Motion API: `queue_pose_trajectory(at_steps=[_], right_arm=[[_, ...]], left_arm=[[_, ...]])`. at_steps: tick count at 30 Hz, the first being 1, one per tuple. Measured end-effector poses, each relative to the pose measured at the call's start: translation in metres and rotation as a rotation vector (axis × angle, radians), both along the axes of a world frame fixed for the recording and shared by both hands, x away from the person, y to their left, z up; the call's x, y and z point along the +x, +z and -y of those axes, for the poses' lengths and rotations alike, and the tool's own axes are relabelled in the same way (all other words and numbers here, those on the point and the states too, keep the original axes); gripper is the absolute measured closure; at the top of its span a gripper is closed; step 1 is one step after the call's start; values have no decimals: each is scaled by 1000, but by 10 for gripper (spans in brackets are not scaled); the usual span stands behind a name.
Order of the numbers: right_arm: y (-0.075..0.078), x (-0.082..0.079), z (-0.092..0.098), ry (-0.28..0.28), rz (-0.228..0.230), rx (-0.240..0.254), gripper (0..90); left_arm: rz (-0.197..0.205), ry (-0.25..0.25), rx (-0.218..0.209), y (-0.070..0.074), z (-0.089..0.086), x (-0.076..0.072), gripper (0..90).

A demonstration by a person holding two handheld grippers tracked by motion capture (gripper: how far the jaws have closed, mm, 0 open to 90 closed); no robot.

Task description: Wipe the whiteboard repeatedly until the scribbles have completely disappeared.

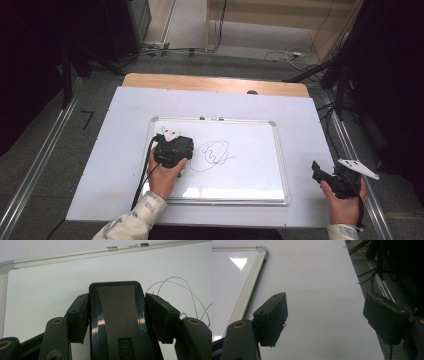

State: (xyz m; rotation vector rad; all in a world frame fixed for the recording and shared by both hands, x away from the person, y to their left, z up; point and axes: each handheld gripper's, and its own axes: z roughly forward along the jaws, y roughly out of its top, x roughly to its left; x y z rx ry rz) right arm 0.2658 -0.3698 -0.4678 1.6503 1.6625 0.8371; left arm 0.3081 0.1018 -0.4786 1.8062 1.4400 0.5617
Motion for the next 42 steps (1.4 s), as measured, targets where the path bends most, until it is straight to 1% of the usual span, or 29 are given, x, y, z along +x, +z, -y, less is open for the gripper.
queue_pose_trajectory(at_steps=[3, 6, 8, 9, 10, 11, 13, 19, 22, 23, 25, 30, 34, 42], right_arm=[[0, 0, 0, -1, 1, 1, 187], [0, 0, 0, 1, 1, 1, 187], [0, 0, 0, 1, 3, 2, 187], [0, 0, 1, 1, 4, 2, 187], [0, 0, 1, 1, 4, 2, 187], [0, 0, 1, 2, 3, 3, 187], [0, 0, 1, 1, 2, 3, 187], [0, 0, 1, 1, 3, 4, 187], [0, 0, 1, 1, 2, 3, 187], [0, 0, 1, 1, 2, 3, 186], [0, 0, 1, 1, 3, 3, 186], [0, 0, 1, 0, 2, 2, 186], [0, 0, 0, 4, 2, -2, 186], [0, 0, 0, 1, 2, 1, 186]], left_arm=[[1, -13, 14, 0, 5, 4, 394], [12, -19, 27, -1, 10, 8, 395], [9, -24, 33, -2, 10, 11, 395], [7, -19, 24, -3, 11, 12, 394], [5, -18, 31, -4, 11, 13, 395], [2, -16, 25, -5, 12, 13, 395], [-4, -17, 28, -6, 12, 14, 394], [-2, -21, 33, -9, 14, 16, 394], [-4, -23, 52, -12, 15, 16, 394], [-10, -25, 56, -13, 15, 17, 394], [3, -24, 57, -14, 16, 17, 394], [12, -36, 66, -15, 17, 16, 395], [21, -35, 66, -15, 17, 16, 396], [19, -34, 67, -15, 17, 16, 397]])
